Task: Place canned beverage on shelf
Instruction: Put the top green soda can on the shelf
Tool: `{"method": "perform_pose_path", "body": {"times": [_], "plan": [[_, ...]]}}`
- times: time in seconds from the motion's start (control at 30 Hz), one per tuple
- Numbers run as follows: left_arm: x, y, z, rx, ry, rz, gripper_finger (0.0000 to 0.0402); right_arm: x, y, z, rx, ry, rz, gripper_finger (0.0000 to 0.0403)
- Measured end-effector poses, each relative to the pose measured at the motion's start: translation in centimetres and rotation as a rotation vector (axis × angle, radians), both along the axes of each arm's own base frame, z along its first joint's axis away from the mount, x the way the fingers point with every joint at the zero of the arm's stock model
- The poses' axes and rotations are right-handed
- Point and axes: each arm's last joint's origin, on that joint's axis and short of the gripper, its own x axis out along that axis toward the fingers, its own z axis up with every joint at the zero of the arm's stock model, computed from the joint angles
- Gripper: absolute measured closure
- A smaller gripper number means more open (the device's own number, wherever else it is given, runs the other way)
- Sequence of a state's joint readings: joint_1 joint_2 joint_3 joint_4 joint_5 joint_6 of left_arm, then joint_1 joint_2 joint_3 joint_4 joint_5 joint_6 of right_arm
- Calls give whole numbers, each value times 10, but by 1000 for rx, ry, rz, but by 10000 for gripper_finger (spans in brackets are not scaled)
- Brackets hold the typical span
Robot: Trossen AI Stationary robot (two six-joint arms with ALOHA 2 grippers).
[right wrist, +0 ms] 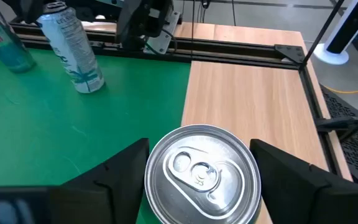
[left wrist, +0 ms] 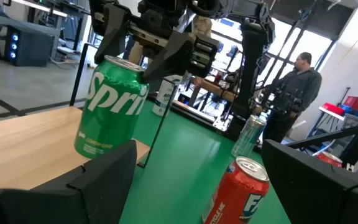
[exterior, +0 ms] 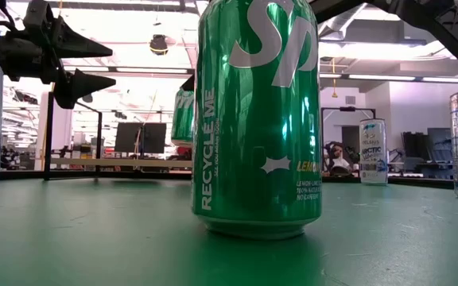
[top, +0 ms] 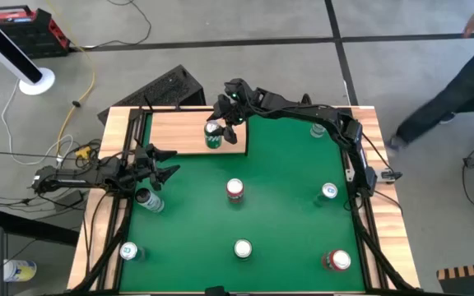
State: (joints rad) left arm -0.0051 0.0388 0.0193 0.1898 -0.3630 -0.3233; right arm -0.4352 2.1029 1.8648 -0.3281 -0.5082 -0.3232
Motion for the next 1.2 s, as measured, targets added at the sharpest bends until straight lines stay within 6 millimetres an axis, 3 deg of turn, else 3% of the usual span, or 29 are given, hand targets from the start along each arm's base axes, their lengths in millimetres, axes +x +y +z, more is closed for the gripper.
{"method": "perform_pose_path", "body": {"times": [0.13, 0.23, 0.4, 0.63, 0.97, 1.2], "plan": [[0, 0, 0, 0, 0, 0, 70, -1, 1, 0, 4, 9, 1, 40], [0, 0, 0, 0, 0, 0, 70, -1, 1, -1, 8, 16, 1, 13], [0, 0, 0, 3, 2, 1, 70, -5, 3, 6, 11, 19, -6, 20], [0, 0, -3, 4, 32, 1, 70, -23, 19, 47, 47, 10, -99, 23], [1, 0, -7, 25, 83, 12, 70, 4, 68, 29, -107, 104, -450, 22], [1, 0, -7, 33, 89, 4, 70, 7, 61, 16, -24, 123, -533, 21]]}}
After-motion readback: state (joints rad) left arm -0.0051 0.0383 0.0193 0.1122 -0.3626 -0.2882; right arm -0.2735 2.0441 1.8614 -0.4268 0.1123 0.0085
